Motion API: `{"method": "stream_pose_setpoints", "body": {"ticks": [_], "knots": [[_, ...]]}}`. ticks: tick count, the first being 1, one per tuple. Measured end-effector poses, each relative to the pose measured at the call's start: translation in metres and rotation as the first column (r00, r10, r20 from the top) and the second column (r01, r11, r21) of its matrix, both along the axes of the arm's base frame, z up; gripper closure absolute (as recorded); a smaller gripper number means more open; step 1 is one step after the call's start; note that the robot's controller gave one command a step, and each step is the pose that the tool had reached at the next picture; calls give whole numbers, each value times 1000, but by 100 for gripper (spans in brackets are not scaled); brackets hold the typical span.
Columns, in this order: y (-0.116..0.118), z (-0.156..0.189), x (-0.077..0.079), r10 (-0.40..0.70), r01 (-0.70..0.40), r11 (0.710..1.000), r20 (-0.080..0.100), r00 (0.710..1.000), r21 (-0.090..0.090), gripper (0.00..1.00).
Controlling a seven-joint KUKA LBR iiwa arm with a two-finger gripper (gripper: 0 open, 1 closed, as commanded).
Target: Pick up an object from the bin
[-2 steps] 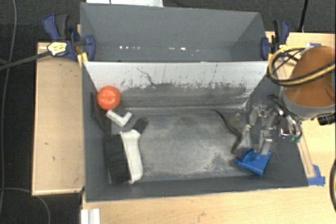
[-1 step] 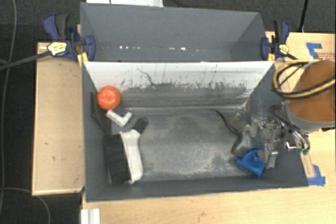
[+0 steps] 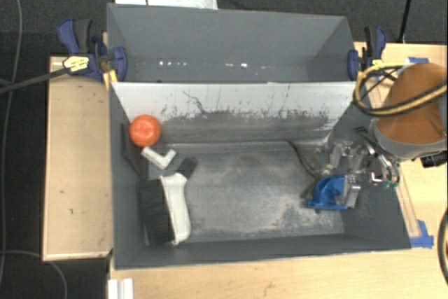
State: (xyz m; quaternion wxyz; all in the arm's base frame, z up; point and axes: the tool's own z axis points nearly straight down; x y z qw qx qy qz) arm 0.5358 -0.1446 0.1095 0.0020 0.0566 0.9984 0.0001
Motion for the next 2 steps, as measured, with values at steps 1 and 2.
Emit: {"method": "stream_pose_setpoints", "body": {"ticks": [1,2], "knots": [[-3,-18,-19,54,-54,999,22,998,-5,0],[-3,-36,2,-83,83,997,-43,996,-1,100]]}}
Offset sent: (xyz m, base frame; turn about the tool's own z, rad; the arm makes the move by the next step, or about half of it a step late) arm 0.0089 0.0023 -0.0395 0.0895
